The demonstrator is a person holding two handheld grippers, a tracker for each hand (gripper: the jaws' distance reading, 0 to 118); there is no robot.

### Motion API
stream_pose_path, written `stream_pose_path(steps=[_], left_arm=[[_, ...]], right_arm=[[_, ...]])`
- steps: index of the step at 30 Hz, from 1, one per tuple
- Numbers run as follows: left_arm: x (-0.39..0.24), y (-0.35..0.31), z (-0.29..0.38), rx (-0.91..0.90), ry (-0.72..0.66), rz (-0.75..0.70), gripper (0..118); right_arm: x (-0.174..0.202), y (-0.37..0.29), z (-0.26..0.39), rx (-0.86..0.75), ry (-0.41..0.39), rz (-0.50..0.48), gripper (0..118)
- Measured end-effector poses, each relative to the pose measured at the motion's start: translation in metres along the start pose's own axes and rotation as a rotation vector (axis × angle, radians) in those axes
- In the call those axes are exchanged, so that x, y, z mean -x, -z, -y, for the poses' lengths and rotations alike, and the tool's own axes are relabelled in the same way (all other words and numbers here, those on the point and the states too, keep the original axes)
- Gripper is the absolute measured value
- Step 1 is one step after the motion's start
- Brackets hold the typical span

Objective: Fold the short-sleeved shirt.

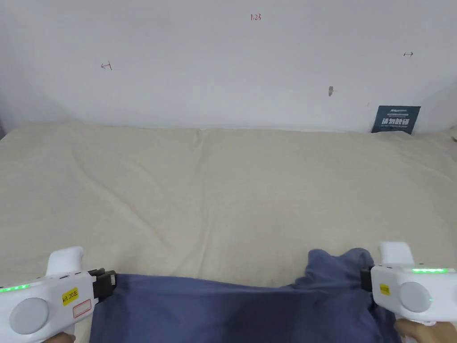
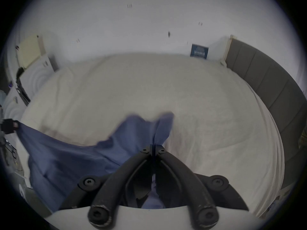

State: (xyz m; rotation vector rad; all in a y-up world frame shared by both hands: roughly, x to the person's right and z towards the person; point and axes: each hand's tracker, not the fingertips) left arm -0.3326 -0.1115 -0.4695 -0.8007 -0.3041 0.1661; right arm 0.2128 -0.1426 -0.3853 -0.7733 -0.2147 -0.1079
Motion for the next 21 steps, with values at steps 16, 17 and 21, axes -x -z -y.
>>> stream_pose_path(steps=[16,17,21], left_arm=[[0.029,-0.088,0.1,0.061,-0.054,-0.075,2],[0.031,-0.087,0.112,0.085,-0.056,-0.081,2],[0.036,-0.076,0.155,0.162,-0.05,-0.105,2]], right_arm=[[-0.02,-0.198,0.135,-0.085,0.162,-0.147,2],[-0.021,-0.195,0.149,-0.058,0.168,-0.136,2],[-0.026,-0.171,0.195,0.065,0.236,-0.098,2]])
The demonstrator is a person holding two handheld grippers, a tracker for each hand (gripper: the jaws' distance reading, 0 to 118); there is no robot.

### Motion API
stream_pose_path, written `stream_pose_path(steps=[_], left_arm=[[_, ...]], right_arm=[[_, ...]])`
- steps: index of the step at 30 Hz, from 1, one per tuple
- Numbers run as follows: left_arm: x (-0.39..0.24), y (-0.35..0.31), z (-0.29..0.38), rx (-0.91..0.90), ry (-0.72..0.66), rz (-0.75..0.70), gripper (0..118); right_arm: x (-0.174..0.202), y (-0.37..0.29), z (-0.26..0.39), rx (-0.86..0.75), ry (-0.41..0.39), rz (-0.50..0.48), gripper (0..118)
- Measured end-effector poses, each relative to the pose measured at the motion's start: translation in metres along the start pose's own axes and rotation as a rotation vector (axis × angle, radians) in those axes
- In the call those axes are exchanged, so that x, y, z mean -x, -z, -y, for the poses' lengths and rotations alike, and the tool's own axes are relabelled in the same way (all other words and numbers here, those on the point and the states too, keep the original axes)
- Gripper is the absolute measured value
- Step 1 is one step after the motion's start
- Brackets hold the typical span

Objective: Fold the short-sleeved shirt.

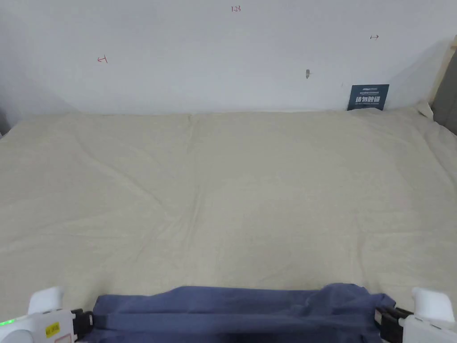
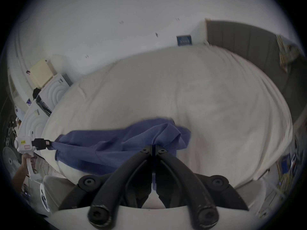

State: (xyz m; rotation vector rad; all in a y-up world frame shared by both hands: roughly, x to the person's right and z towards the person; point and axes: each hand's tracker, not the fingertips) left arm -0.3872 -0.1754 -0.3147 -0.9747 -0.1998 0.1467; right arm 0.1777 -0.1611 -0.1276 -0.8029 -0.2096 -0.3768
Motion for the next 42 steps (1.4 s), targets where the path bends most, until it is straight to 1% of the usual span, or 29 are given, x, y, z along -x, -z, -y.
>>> stream_pose_path(steps=[4,5,8,9,10,11,12,13,15,16,18,22,26,27,28,29,30,31,32,33,34,35,37,42], left_arm=[[0.001,0.016,0.032,0.057,0.01,-0.033,2],[0.0,0.016,0.038,0.063,0.007,-0.041,2],[0.0,0.02,0.045,0.086,-0.014,-0.045,3],[0.001,0.019,0.045,0.08,-0.024,-0.045,7],[0.0,0.015,0.043,0.066,-0.04,-0.049,32],[-0.003,0.011,0.039,0.058,-0.054,-0.057,61],[-0.005,0.007,0.035,0.048,-0.068,-0.063,78],[-0.009,-0.001,0.03,0.037,-0.074,-0.054,81],[-0.017,-0.019,0.02,-0.043,-0.063,0.03,82],[-0.024,-0.029,0.012,-0.083,-0.051,0.04,84],[-0.04,-0.05,-0.003,-0.165,-0.018,0.052,90],[-0.081,-0.096,-0.03,-0.389,0.087,0.073,90],[-0.116,-0.124,-0.042,-0.592,0.21,0.026,90],[-0.122,-0.128,-0.042,-0.625,0.211,0.014,90],[-0.128,-0.132,-0.042,-0.663,0.216,0.016,89],[-0.133,-0.135,-0.042,-0.703,0.223,0.018,88],[-0.137,-0.137,-0.041,-0.728,0.226,0.019,82],[-0.142,-0.14,-0.039,-0.756,0.234,0.018,66],[-0.146,-0.142,-0.037,-0.784,0.237,0.026,43],[-0.147,-0.144,-0.036,-0.815,0.246,0.052,14],[-0.15,-0.144,-0.035,-0.809,0.243,0.071,1],[-0.152,-0.144,-0.033,-0.803,0.231,0.065,0],[-0.151,-0.143,-0.035,-0.795,0.235,0.123,0],[-0.151,-0.138,-0.036,-0.772,0.225,0.118,0]], right_arm=[[-0.008,0.02,0.026,0.059,0.021,0.063,2],[-0.008,0.023,0.029,0.062,0.031,0.067,2],[-0.005,0.023,0.031,0.066,0.021,0.08,3],[-0.002,0.021,0.03,0.064,0.011,0.084,6],[0.001,0.017,0.026,0.063,-0.006,0.089,22],[0.005,0.012,0.022,0.053,-0.026,0.104,42],[0.009,0.007,0.019,0.034,-0.043,0.118,62],[0.015,0.0,0.013,0.0,-0.068,0.118,72],[0.024,-0.014,-0.004,-0.08,-0.087,0.097,81],[0.03,-0.022,-0.012,-0.129,-0.115,0.1,82],[0.045,-0.038,-0.031,-0.211,-0.14,0.08,82],[0.077,-0.074,-0.062,-0.431,-0.191,0.04,82],[0.107,-0.099,-0.076,-0.614,-0.243,0.045,82],[0.114,-0.103,-0.078,-0.642,-0.256,0.052,81],[0.12,-0.106,-0.078,-0.669,-0.263,0.063,77],[0.126,-0.11,-0.079,-0.693,-0.27,0.068,69],[0.129,-0.112,-0.079,-0.713,-0.276,0.075,60],[0.133,-0.112,-0.08,-0.73,-0.276,0.093,30],[0.136,-0.113,-0.08,-0.74,-0.293,0.103,1],[0.138,-0.113,-0.08,-0.748,-0.293,0.106,0],[0.137,-0.114,-0.078,-0.77,-0.289,0.109,0],[0.138,-0.116,-0.077,-0.767,-0.295,0.092,0],[0.138,-0.118,-0.076,-0.764,-0.288,0.086,0],[0.139,-0.119,-0.076,-0.77,-0.302,0.091,0]])
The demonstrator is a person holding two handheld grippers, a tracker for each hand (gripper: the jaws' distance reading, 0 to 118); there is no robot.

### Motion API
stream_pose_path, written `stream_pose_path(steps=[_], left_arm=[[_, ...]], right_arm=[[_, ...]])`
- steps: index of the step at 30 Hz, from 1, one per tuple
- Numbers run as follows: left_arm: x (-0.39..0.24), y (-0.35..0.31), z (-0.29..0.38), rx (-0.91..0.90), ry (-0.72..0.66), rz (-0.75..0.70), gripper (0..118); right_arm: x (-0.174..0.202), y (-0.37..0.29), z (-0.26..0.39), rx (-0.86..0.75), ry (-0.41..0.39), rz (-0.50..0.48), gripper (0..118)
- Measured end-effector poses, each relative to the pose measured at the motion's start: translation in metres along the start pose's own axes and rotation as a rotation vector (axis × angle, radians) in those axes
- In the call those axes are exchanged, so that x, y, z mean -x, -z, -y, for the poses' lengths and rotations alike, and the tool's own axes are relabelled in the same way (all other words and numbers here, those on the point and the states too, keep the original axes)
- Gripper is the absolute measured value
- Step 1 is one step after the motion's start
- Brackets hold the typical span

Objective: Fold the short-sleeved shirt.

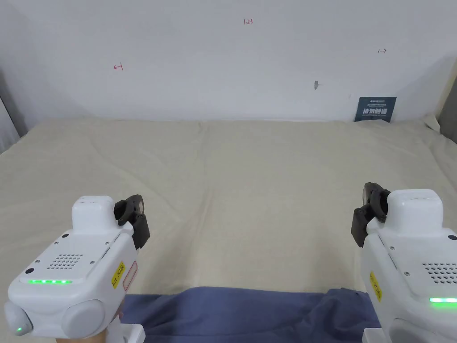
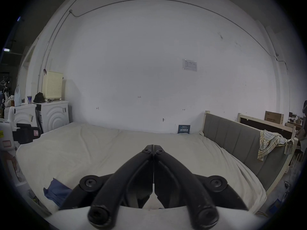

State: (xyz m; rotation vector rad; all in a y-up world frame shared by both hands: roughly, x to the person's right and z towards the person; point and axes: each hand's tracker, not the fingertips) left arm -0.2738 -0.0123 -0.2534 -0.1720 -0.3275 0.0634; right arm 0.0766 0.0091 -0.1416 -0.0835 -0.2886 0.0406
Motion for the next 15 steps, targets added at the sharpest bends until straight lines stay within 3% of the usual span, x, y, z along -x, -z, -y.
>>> stream_pose_path(steps=[4,11,13,15], left_arm=[[0.011,0.006,0.0,0.066,-0.032,0.014,0],[0.089,0.024,0.019,0.349,-0.47,0.25,0],[0.115,0.029,0.03,0.409,-0.551,0.282,0],[0.137,0.032,0.043,0.475,-0.545,0.291,0]], right_arm=[[0.004,0.002,0.001,0.012,0.0,-0.002,0],[0.01,0.007,0.007,0.045,-0.012,-0.013,0],[0.012,0.01,0.008,0.054,-0.017,-0.015,0],[0.017,0.012,0.01,0.059,-0.018,-0.015,0]])
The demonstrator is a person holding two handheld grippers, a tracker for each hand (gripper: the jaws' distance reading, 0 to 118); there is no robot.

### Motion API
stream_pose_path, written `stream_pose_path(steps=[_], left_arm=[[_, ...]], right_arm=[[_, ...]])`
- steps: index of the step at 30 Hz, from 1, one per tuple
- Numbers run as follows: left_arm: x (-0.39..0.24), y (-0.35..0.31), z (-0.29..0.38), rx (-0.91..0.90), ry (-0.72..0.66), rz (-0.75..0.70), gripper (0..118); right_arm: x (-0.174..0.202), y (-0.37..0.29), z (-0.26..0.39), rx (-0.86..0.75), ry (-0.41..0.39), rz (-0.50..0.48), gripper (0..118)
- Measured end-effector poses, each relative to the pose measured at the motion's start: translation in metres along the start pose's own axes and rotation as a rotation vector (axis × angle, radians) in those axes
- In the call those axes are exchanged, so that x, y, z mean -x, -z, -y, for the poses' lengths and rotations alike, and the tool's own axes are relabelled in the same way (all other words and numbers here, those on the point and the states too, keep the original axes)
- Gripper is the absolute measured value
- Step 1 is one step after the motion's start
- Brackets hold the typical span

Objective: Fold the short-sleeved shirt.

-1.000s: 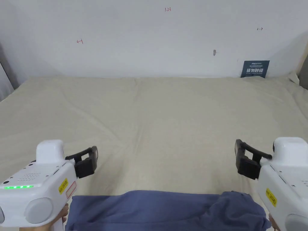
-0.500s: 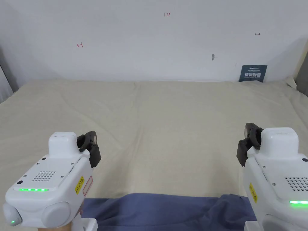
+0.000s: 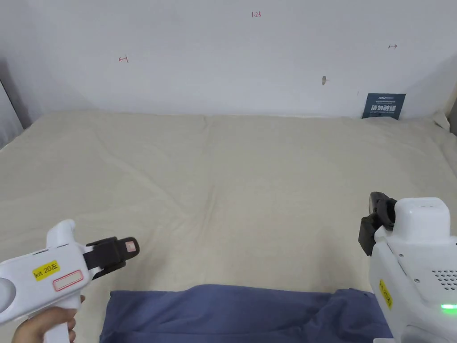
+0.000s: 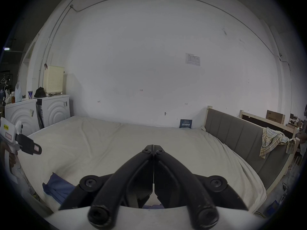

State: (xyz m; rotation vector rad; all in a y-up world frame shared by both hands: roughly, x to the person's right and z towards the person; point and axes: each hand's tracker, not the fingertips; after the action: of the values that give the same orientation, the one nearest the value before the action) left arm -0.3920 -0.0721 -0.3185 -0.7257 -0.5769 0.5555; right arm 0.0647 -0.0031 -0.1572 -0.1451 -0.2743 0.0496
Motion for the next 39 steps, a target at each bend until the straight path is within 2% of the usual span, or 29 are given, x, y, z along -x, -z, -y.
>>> stream_pose_path(steps=[5,6,8,9,10,11,12,16,20,23,24,25,26,27,28,33,37,39], left_arm=[[0.07,0.0,0.005,0.164,-0.13,-0.066,2],[0.082,0.0,0.006,0.175,-0.143,-0.087,10],[0.107,0.002,0.01,0.203,-0.186,-0.106,34],[0.117,0.004,0.011,0.215,-0.187,-0.117,50],[0.127,0.007,0.014,0.231,-0.213,-0.13,72],[0.137,0.01,0.017,0.248,-0.235,-0.14,82],[0.133,0.011,0.026,0.264,-0.268,-0.128,85],[0.151,0.025,0.038,0.296,-0.291,-0.133,85],[0.151,0.042,0.048,0.345,-0.214,-0.149,84],[0.145,0.053,0.056,0.347,-0.191,-0.152,77],[0.163,0.057,0.053,0.341,-0.176,-0.158,74],[0.162,0.059,0.053,0.343,-0.186,-0.145,66],[0.16,0.06,0.054,0.337,-0.176,-0.151,52],[0.157,0.063,0.055,0.331,-0.165,-0.17,30],[0.158,0.067,0.057,0.334,-0.151,-0.179,19],[0.15,0.073,0.062,0.33,-0.096,-0.19,12],[0.124,0.058,0.054,0.284,0.066,-0.256,10],[0.118,0.046,0.045,0.249,0.077,-0.242,10]], right_arm=[[0.013,0.009,0.003,0.019,-0.008,-0.003,0],[0.015,0.01,0.003,0.024,-0.01,-0.005,0],[0.021,0.013,0.005,0.037,-0.008,-0.007,0],[0.024,0.015,0.007,0.043,-0.009,-0.009,0],[0.025,0.017,0.008,0.05,-0.01,-0.008,0],[0.028,0.019,0.009,0.059,-0.012,-0.009,0],[0.031,0.02,0.011,0.067,-0.015,-0.011,0],[0.041,0.029,0.017,0.101,-0.029,-0.018,0],[0.049,0.035,0.023,0.127,-0.039,-0.025,0],[0.051,0.038,0.026,0.141,-0.05,-0.029,0],[0.053,0.039,0.026,0.145,-0.052,-0.028,0],[0.053,0.04,0.027,0.148,-0.053,-0.028,0],[0.052,0.041,0.028,0.152,-0.052,-0.027,0],[0.052,0.041,0.029,0.155,-0.05,-0.027,0],[0.053,0.042,0.03,0.16,-0.046,-0.027,0],[0.054,0.044,0.031,0.177,-0.048,-0.029,0],[0.055,0.046,0.026,0.174,-0.048,-0.035,0],[0.055,0.047,0.023,0.167,-0.046,-0.045,0]])
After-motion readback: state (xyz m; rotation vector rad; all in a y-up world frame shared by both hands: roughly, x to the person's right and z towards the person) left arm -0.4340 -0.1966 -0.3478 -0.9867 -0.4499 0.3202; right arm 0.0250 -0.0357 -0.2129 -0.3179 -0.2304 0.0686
